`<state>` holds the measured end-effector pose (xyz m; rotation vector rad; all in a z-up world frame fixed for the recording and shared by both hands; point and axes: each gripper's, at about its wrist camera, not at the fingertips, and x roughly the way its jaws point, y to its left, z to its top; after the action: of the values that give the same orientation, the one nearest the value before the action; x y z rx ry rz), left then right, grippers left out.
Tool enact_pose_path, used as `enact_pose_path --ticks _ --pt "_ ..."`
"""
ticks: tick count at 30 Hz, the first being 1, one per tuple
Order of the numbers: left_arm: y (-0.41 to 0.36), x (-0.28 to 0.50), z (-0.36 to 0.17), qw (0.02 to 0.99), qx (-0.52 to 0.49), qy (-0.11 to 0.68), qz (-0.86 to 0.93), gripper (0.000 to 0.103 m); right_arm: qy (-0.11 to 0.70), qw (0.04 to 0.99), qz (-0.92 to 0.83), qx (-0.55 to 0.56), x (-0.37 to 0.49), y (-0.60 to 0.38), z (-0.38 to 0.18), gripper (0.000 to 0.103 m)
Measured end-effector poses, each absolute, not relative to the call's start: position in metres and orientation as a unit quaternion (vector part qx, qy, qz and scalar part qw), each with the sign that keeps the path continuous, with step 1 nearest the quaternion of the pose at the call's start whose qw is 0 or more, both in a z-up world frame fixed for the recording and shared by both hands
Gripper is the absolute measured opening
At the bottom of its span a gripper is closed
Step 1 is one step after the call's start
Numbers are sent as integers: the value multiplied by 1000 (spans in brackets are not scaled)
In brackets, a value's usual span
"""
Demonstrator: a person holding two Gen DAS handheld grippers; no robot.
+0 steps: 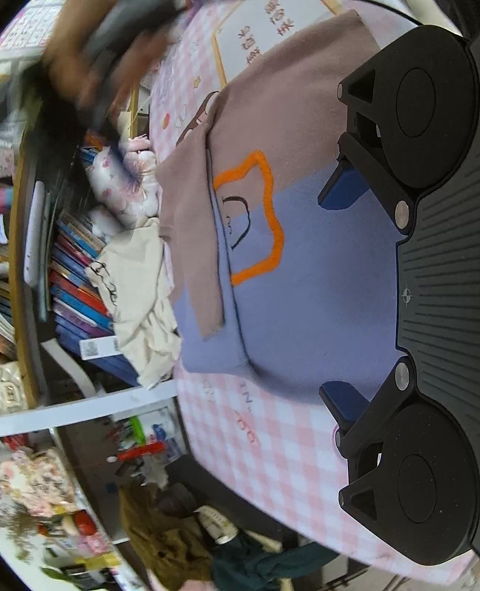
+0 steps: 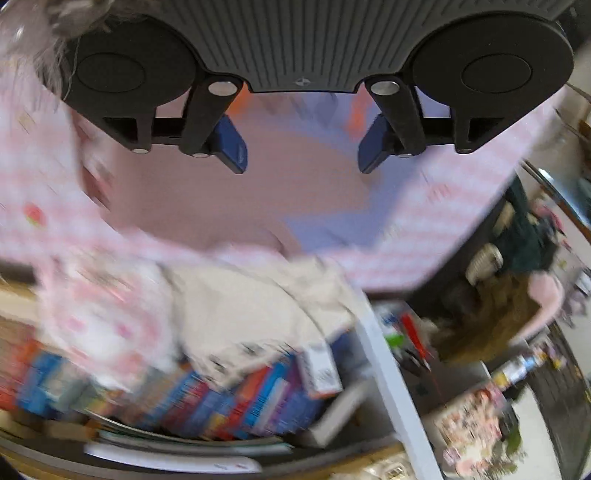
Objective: Fold clothes
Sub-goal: 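Open the right gripper and release the folded mauve sleeve, then grasp the mauve hem with the right gripper while the left gripper grasps the lavender hem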
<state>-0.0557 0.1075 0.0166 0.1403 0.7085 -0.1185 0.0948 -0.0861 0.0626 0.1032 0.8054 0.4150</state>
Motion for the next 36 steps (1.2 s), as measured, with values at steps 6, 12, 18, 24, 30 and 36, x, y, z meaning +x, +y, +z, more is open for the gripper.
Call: enact_pose_path --ticks 6,12,18,24,30,36 --pt "114 -54 11 931 17 363 -19 101 436 888 137 52 -4 -156 18 69" --pt "134 -74 10 917 -55 394 29 100 459 871 118 126 -58 -189 -7 69" --pt "171 -102 5 904 -122 400 89 73 454 873 123 125 -85 -197 -18 62" --pt "195 -97 -8 890 -148 423 84 52 463 867 101 153 -92 -203 -26 53" --pt "207 -77 -18 887 -146 434 62 48 457 866 51 195 -87 -205 -28 48" --pt "221 -61 -20 888 -147 435 37 41 451 876 20 170 -75 -184 -28 32"
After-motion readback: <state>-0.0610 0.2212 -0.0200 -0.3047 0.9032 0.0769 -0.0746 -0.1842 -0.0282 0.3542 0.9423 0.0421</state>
